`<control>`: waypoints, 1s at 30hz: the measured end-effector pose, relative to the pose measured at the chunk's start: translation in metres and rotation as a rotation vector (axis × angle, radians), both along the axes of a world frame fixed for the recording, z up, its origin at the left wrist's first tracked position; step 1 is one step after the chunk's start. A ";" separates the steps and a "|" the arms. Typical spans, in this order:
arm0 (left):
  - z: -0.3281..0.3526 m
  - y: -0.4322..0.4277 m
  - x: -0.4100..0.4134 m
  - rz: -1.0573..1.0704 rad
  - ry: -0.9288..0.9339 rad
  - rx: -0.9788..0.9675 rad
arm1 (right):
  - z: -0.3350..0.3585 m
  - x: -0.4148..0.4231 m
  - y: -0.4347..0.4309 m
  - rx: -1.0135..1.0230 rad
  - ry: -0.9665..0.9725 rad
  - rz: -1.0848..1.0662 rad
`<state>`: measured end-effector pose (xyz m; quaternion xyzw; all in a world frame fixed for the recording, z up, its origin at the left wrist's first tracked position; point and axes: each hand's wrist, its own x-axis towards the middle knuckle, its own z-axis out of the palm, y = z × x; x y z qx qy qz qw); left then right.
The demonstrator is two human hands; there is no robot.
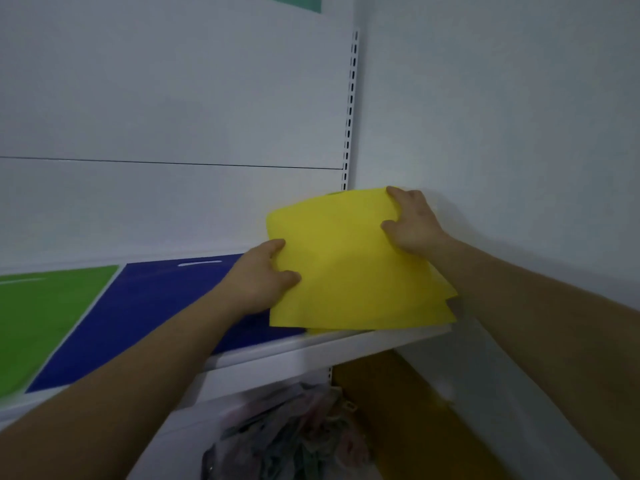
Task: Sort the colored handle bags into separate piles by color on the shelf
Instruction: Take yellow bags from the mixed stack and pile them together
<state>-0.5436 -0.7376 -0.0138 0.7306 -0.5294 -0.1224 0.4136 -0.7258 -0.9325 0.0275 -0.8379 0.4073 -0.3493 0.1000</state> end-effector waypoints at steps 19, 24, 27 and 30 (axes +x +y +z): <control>-0.006 -0.031 -0.030 0.106 -0.350 0.479 | -0.039 0.037 -0.051 0.107 0.861 0.153; -0.004 -0.017 -0.042 -0.018 -0.310 0.454 | -0.041 0.034 -0.047 0.157 0.837 0.163; -0.006 -0.009 -0.046 -0.056 -0.348 0.516 | -0.040 0.036 -0.043 0.154 0.841 0.146; -0.008 -0.004 -0.047 -0.055 -0.396 0.519 | -0.040 0.036 -0.040 0.151 0.859 0.130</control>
